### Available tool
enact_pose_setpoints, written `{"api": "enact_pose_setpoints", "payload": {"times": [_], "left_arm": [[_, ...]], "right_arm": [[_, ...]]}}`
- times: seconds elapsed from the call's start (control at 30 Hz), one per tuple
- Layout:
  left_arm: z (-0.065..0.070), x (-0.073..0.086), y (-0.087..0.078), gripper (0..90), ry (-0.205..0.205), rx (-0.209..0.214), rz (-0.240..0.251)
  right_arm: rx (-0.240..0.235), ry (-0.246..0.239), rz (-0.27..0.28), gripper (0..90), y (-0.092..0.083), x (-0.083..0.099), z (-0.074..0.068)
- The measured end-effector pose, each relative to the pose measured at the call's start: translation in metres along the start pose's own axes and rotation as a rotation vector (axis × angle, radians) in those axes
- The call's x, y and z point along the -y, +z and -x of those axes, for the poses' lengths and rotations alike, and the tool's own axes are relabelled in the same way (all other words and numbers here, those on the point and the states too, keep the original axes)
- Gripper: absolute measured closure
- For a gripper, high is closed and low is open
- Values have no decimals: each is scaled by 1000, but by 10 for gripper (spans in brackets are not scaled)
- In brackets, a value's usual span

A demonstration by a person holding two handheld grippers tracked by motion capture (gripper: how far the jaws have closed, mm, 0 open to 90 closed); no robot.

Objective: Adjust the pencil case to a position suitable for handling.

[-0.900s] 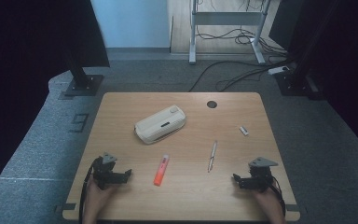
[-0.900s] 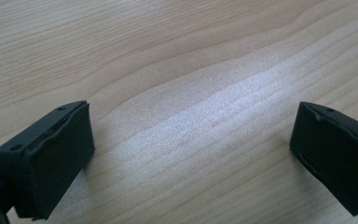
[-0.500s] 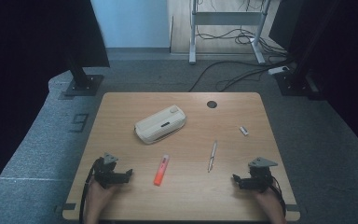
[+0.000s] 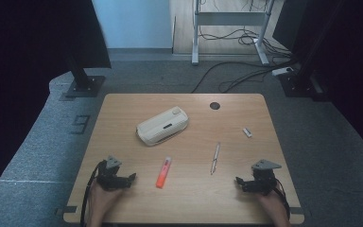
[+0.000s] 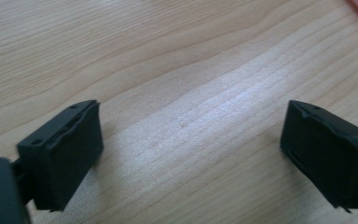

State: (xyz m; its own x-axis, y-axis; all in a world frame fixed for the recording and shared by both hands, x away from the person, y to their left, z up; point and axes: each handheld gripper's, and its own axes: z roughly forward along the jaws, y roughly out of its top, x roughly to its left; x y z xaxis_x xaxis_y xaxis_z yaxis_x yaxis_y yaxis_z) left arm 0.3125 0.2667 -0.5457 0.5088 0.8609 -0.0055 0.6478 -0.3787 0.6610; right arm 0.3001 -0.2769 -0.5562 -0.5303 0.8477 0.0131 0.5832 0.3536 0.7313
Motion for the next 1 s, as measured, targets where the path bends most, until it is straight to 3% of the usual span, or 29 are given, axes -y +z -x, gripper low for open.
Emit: {"api": "enact_pose_setpoints", "payload": {"times": [0.23, 0.33, 0.7, 0.77, 0.9, 1.0], "left_arm": [[3, -10, 1, 62, 35, -1, -32], [3, -20, -3, 73, 22, 41, 3], [0, -43, -4, 79, 20, 82, 18], [0, -49, -3, 87, 12, 109, 28], [2, -59, -3, 87, 36, 95, 25], [3, -69, -4, 91, 44, 108, 30]], "right_arm": [[-1, -1, 0, 78, 0, 0, 0], [-1, -1, 0, 78, 0, 0, 0], [-1, 0, 0, 78, 0, 0, 0], [-1, -1, 0, 78, 0, 0, 0], [0, 0, 0, 78, 0, 0, 0], [0, 0, 0, 78, 0, 0, 0]]}}
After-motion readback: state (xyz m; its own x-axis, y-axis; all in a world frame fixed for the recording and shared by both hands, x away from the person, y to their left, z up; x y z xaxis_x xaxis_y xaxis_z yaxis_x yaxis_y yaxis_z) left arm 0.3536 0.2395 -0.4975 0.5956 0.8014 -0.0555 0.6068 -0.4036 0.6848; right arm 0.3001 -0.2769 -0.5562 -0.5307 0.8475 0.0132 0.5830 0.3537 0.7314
